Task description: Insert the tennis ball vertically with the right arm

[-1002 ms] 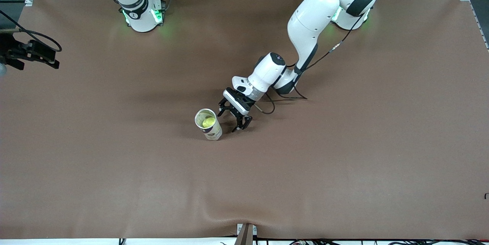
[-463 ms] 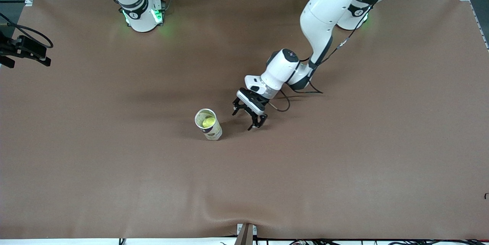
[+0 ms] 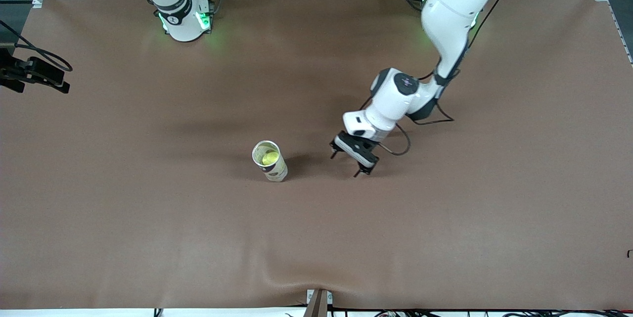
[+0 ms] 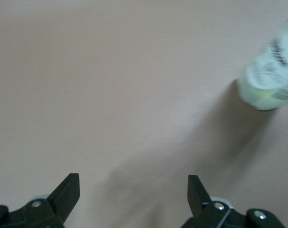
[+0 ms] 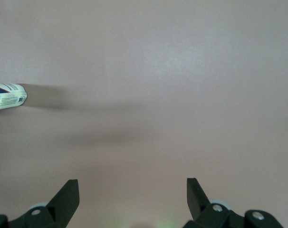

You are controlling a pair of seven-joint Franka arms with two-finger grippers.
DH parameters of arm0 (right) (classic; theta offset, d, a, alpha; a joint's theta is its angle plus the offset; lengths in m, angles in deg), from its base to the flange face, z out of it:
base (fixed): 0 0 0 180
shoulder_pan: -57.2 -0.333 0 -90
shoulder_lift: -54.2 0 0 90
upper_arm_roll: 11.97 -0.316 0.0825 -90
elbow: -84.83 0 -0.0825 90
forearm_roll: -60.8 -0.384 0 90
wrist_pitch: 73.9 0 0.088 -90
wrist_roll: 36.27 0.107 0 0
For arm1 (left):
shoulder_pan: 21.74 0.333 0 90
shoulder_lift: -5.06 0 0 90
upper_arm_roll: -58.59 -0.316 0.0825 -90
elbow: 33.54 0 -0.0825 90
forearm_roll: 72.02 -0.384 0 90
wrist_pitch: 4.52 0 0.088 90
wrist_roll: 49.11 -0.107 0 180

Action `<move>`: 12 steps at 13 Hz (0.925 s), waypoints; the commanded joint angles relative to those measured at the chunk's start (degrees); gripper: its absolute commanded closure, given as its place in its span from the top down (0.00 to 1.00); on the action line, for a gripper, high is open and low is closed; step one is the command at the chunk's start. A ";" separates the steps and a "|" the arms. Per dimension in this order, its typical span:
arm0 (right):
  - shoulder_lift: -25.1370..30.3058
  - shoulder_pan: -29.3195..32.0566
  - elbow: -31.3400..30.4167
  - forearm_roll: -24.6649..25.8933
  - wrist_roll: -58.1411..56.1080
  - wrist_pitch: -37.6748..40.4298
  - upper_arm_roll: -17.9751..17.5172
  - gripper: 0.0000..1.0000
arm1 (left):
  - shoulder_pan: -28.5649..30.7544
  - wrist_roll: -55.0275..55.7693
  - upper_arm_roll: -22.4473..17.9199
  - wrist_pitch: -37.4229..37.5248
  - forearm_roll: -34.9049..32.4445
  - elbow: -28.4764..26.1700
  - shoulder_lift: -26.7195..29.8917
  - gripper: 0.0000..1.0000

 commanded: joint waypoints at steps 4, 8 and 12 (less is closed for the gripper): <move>-0.12 -0.01 0.25 -1.70 1.90 0.46 -0.18 1.00 | 11.29 0.93 0.27 23.66 0.64 3.31 7.96 1.00; -0.30 0.08 0.08 -1.61 1.37 0.28 -0.09 1.00 | 18.59 0.40 0.27 48.27 0.47 14.11 12.09 1.00; 0.92 -0.01 -2.72 -0.73 1.20 -0.15 -0.09 1.00 | 24.05 2.77 0.18 61.30 0.64 18.79 16.40 1.00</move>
